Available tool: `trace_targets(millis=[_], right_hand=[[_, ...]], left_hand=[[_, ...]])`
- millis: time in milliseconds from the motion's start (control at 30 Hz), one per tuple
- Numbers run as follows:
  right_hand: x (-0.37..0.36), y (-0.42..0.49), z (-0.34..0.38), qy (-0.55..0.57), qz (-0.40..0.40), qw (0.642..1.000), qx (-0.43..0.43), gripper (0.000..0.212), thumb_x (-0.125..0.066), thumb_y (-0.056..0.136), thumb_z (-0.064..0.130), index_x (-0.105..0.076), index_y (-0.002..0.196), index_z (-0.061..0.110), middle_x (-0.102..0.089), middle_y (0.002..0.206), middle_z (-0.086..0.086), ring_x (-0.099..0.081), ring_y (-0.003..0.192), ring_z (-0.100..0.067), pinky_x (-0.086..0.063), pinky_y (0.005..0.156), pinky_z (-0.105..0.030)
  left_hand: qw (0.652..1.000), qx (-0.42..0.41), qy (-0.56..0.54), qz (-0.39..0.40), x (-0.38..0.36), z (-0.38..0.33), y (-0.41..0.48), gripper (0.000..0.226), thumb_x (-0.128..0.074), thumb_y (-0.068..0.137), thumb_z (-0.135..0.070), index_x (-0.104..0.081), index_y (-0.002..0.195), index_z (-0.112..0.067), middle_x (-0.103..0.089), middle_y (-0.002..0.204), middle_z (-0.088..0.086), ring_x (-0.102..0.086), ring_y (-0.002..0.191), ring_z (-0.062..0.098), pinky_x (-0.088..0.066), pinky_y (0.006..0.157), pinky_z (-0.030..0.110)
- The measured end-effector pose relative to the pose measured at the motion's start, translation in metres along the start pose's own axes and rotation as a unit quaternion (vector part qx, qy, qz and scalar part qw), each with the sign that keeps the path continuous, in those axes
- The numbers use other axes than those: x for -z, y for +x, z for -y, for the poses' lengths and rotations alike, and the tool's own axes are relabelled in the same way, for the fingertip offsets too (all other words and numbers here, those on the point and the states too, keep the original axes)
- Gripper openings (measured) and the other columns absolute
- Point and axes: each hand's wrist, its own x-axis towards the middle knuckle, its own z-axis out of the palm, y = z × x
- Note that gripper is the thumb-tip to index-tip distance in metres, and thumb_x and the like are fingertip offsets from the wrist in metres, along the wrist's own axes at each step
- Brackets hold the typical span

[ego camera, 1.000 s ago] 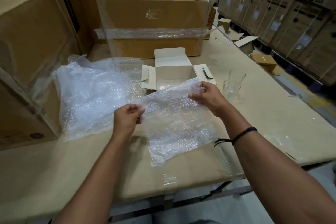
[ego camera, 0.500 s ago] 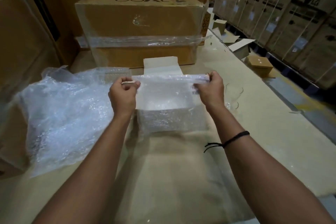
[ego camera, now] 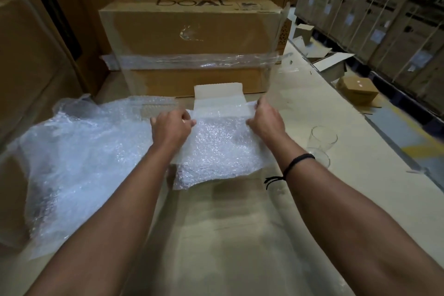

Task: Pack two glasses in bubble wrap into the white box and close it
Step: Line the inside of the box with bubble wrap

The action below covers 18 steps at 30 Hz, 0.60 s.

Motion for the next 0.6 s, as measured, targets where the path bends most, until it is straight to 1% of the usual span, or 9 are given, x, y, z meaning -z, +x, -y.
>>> trace_targets(millis=[67,133,200,233,333,400,467,533,600], right_hand=[[-0.001,0.0,0.001,-0.034,0.014,0.999,0.009,0.047,-0.075,0.083,0.026,-0.044,0.115,0.012,-0.06,0.11,-0.013,-0.056,0.099,-0.034,-0.043,0.073,-0.036],[-0.001,-0.001,0.0,-0.095,-0.005,0.995,0.029,0.06,-0.075,0.081,0.039,-0.043,0.125,0.013,-0.056,0.121,-0.013,-0.052,0.111,-0.033,-0.044,0.086,-0.041],[-0.005,-0.002,-0.004,-0.146,0.008,0.988,0.04,0.068,-0.074,0.081,0.043,-0.039,0.132,0.016,-0.053,0.129,-0.012,-0.047,0.118,-0.034,-0.042,0.096,-0.047],[-0.01,-0.003,-0.006,-0.14,0.031,0.989,0.033,0.069,-0.075,0.08,0.04,-0.038,0.134,0.018,-0.052,0.131,-0.012,-0.047,0.119,-0.034,-0.042,0.098,-0.049],[-0.022,-0.01,-0.012,-0.103,0.076,0.992,0.014,0.067,-0.077,0.08,0.03,-0.038,0.134,0.021,-0.054,0.126,-0.012,-0.049,0.113,-0.033,-0.047,0.093,-0.049],[-0.027,-0.017,-0.015,-0.122,0.068,0.99,0.023,0.063,-0.075,0.08,0.03,-0.039,0.132,0.023,-0.056,0.123,-0.01,-0.049,0.11,-0.031,-0.048,0.089,-0.047],[-0.03,-0.023,-0.019,-0.14,0.05,0.988,0.035,0.059,-0.072,0.083,0.03,-0.04,0.131,0.023,-0.057,0.122,-0.009,-0.049,0.11,-0.03,-0.047,0.087,-0.044],[-0.028,-0.026,-0.02,-0.16,0.045,0.985,0.042,0.059,-0.071,0.084,0.033,-0.041,0.133,0.022,-0.057,0.124,-0.009,-0.049,0.112,-0.03,-0.044,0.089,-0.044],[-0.023,-0.029,-0.019,-0.173,0.041,0.983,0.046,0.065,-0.073,0.082,0.039,-0.04,0.136,0.021,-0.054,0.13,-0.01,-0.048,0.115,-0.031,-0.043,0.093,-0.045]], left_hand=[[0.998,-0.024,0.044,0.029,0.001,0.005,-0.001,0.036,-0.061,0.086,-0.053,-0.067,0.112,-0.028,-0.061,0.128,0.0,-0.048,0.122,0.026,-0.025,0.101,0.044],[0.992,-0.043,0.068,0.096,0.002,0.008,-0.004,0.051,-0.061,0.085,-0.054,-0.055,0.131,-0.032,-0.041,0.149,-0.002,-0.031,0.137,0.027,-0.02,0.107,0.052],[0.984,-0.03,0.052,0.171,-0.001,0.009,-0.009,0.062,-0.068,0.082,-0.044,-0.046,0.139,-0.033,-0.028,0.156,0.0,-0.02,0.142,0.028,-0.022,0.108,0.057],[0.981,-0.014,0.023,0.191,-0.003,0.009,-0.012,0.065,-0.07,0.082,-0.035,-0.044,0.141,-0.031,-0.026,0.157,0.002,-0.018,0.143,0.028,-0.026,0.108,0.056],[0.983,0.01,-0.041,0.176,-0.006,0.011,-0.019,0.067,-0.066,0.079,-0.012,-0.045,0.141,-0.026,-0.028,0.155,0.006,-0.018,0.142,0.027,-0.036,0.106,0.049],[0.986,0.007,-0.044,0.159,-0.004,0.015,-0.022,0.066,-0.065,0.078,-0.01,-0.048,0.139,-0.025,-0.031,0.153,0.005,-0.021,0.14,0.026,-0.038,0.104,0.046],[0.988,0.002,-0.028,0.149,-0.002,0.022,-0.026,0.063,-0.068,0.078,-0.017,-0.05,0.138,-0.028,-0.034,0.152,0.002,-0.024,0.139,0.024,-0.038,0.103,0.046],[0.988,-0.014,0.009,0.151,0.0,0.026,-0.03,0.062,-0.072,0.08,-0.035,-0.05,0.137,-0.033,-0.032,0.153,0.001,-0.024,0.139,0.025,-0.035,0.104,0.048],[0.988,-0.042,0.042,0.141,0.002,0.027,-0.031,0.065,-0.07,0.079,-0.053,-0.049,0.138,-0.035,-0.027,0.155,0.003,-0.02,0.14,0.028,-0.028,0.108,0.052]])
